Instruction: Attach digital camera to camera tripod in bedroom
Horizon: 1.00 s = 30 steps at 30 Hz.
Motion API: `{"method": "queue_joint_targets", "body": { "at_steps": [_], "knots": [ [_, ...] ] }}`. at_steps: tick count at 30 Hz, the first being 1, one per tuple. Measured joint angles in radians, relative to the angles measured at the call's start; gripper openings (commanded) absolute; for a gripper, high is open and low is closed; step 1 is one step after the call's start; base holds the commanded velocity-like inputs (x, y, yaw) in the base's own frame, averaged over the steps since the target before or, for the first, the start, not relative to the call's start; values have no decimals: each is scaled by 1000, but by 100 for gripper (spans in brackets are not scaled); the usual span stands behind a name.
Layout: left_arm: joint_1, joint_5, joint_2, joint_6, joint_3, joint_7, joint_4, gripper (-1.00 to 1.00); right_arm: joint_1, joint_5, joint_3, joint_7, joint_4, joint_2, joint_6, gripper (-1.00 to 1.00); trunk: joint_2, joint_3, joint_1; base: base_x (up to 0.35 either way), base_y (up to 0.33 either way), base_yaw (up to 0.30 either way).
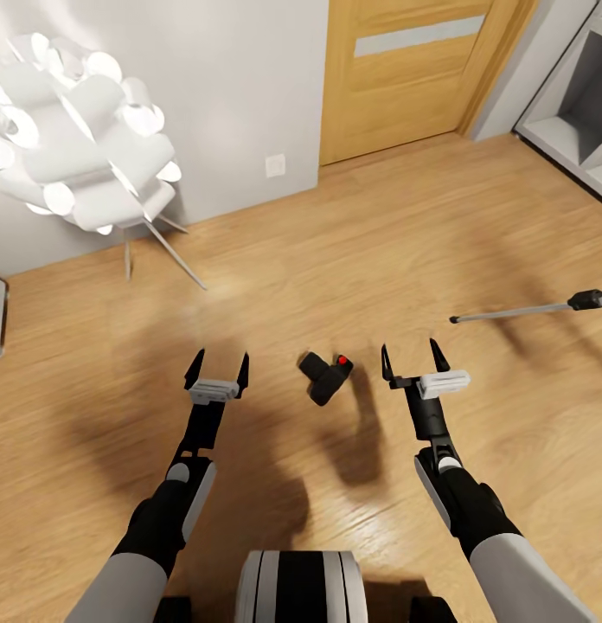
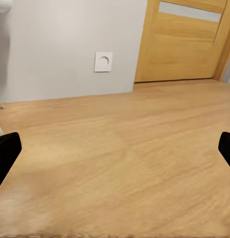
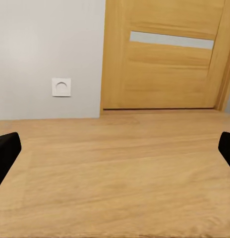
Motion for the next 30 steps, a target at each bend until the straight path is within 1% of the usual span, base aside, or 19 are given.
{"method": "queue_joint_targets", "body": {
  "at_steps": [30],
  "knots": [
    [0, 0, 0, 1, -1, 0, 0, 100, 0, 0, 0, 0, 0, 0, 0, 100, -7, -116, 13, 0, 0, 0]
  ]
}}
